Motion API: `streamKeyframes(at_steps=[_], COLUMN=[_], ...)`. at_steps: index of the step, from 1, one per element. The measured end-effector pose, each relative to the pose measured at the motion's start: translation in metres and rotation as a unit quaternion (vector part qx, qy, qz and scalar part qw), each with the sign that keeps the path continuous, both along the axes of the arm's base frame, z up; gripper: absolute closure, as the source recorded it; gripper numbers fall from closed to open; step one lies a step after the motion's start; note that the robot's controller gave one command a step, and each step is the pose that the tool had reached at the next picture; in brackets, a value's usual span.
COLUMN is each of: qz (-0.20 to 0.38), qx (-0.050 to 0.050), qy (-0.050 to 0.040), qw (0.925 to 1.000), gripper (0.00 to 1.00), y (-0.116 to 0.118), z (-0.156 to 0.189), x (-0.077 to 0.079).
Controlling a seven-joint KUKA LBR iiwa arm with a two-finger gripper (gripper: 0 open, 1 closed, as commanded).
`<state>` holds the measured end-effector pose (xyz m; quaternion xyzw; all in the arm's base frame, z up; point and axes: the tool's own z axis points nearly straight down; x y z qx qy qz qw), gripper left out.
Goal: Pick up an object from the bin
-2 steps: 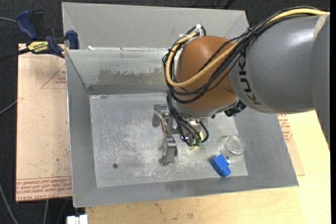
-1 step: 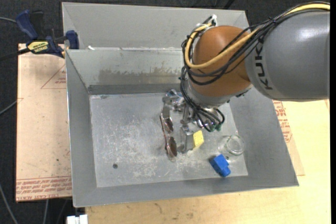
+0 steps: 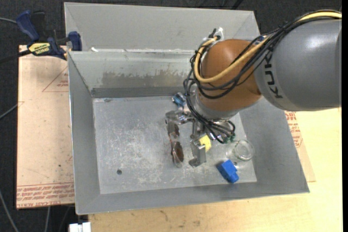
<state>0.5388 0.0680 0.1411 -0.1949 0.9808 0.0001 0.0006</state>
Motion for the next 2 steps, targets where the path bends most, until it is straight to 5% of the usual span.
streamKeyframes(at_steps=[1, 2], qz=[0.124, 0.245], qx=[0.0, 0.001], qy=[-0.0013, -0.0003], qw=[0.9923, 0.9695], gripper=[0.0, 0.0], y=[-0.004, -0.007], z=[0.003, -0.072], x=[0.039, 0.02])
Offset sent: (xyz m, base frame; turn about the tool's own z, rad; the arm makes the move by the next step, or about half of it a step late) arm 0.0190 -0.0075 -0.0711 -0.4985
